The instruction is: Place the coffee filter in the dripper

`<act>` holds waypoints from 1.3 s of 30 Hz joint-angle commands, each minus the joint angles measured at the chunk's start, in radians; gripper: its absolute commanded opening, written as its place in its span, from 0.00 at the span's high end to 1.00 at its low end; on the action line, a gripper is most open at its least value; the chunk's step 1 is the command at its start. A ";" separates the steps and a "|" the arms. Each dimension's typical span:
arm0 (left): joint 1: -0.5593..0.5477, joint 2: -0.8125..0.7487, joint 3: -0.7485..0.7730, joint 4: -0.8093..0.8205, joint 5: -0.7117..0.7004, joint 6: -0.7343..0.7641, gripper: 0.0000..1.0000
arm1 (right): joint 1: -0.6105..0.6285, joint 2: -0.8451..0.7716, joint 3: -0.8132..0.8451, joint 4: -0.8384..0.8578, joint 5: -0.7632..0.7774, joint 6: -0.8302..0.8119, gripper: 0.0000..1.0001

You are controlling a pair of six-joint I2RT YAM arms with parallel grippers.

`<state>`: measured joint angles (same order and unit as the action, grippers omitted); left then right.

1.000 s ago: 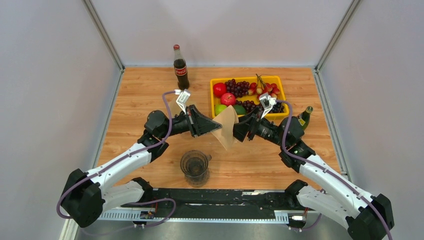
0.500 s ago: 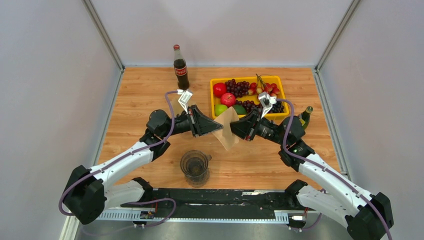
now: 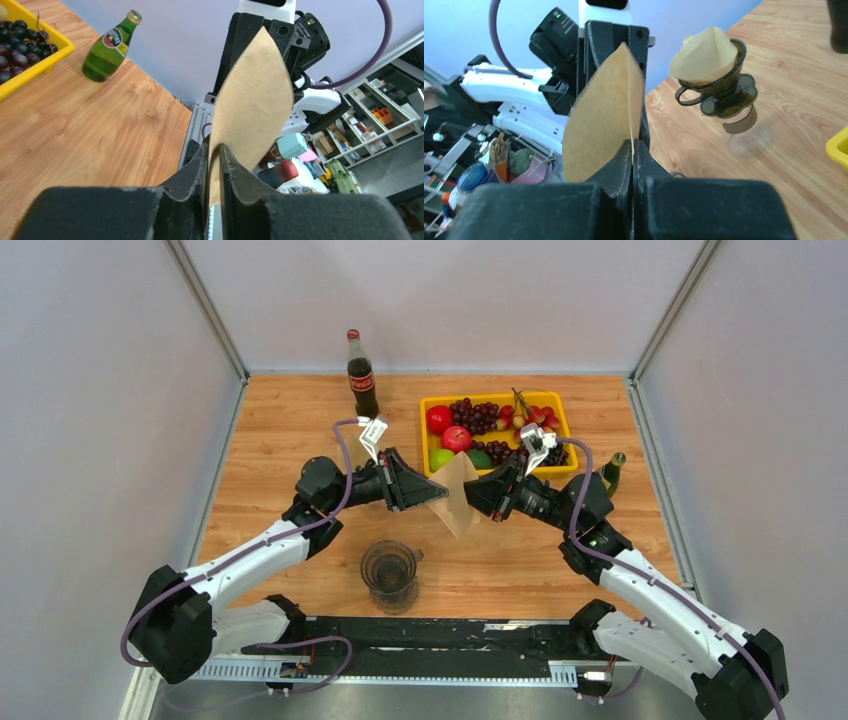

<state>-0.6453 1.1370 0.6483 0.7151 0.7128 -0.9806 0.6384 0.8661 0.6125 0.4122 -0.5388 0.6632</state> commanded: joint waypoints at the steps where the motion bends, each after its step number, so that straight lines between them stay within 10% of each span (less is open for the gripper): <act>1: 0.001 0.002 0.053 0.015 -0.001 0.007 0.77 | 0.003 -0.040 0.067 -0.111 0.123 -0.056 1.00; 12: -0.049 -0.058 0.175 -0.373 -0.193 0.220 0.01 | 0.003 -0.100 0.159 -0.545 0.566 -0.164 1.00; 23: -0.236 0.096 0.452 -0.775 -0.500 0.451 0.00 | 0.003 0.011 0.285 -0.778 0.706 -0.061 1.00; 39: -0.291 0.249 0.551 -0.766 -0.578 0.446 0.00 | 0.002 -0.015 0.257 -0.710 0.535 -0.082 1.00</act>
<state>-0.9165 1.3914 1.1500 -0.0692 0.1364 -0.5690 0.6384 0.8726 0.8536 -0.3450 0.0078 0.5716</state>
